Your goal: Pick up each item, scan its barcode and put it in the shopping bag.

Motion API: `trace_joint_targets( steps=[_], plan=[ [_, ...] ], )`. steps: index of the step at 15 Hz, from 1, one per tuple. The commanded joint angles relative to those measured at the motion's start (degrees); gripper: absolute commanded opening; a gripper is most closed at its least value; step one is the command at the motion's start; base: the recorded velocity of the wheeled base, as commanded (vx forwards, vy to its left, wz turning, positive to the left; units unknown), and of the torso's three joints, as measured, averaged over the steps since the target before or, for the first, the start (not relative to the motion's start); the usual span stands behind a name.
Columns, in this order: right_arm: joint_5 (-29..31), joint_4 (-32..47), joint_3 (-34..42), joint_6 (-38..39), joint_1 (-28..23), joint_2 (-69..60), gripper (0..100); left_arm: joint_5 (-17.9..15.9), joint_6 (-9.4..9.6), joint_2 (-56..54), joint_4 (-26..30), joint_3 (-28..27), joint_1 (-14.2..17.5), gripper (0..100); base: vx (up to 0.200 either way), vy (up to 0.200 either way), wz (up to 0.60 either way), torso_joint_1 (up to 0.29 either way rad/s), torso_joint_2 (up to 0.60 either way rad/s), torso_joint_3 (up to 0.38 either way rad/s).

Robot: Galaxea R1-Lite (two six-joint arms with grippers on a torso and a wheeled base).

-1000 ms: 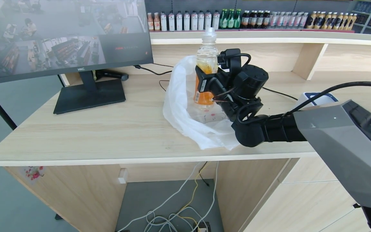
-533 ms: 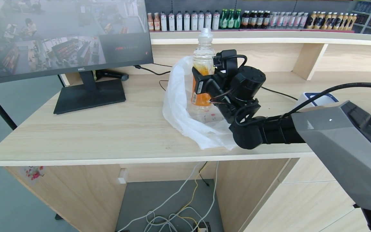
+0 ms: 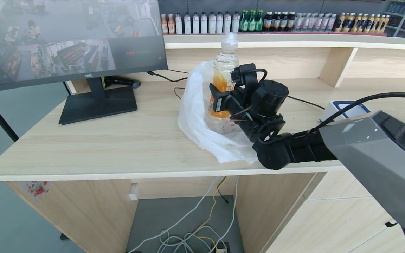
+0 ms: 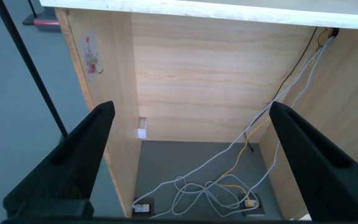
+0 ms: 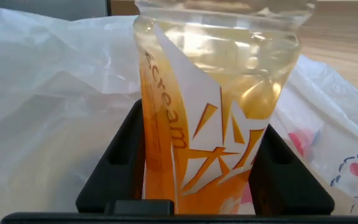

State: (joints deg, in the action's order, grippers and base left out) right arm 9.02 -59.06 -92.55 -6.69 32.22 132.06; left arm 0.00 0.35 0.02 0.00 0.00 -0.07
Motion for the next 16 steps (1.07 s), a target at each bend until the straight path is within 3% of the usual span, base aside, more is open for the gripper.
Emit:
trace_joint_targets(
  steps=[1,11,12,16],
  plan=[
    [-0.1,0.3,1.5,0.1,-0.1,-0.6,0,0.0,0.00,0.0,0.0,0.0,0.0,100,0.000,0.000,0.00,0.000,0.00,0.000],
    [-0.3,0.4,1.9,0.5,-0.3,-0.8,0,0.0,0.00,0.0,0.0,0.0,0.0,100,0.000,0.000,0.00,0.000,0.00,0.000],
    [-0.3,0.3,2.1,0.5,-0.3,-0.8,100,0.0,0.00,0.0,0.0,0.0,0.0,100,0.000,0.000,0.00,0.000,0.00,0.000],
    [0.0,-1.4,4.3,0.5,-0.2,-1.9,100,0.0,0.00,0.0,0.0,0.0,0.0,100,0.000,0.000,0.00,0.000,0.00,0.000]
  ],
)
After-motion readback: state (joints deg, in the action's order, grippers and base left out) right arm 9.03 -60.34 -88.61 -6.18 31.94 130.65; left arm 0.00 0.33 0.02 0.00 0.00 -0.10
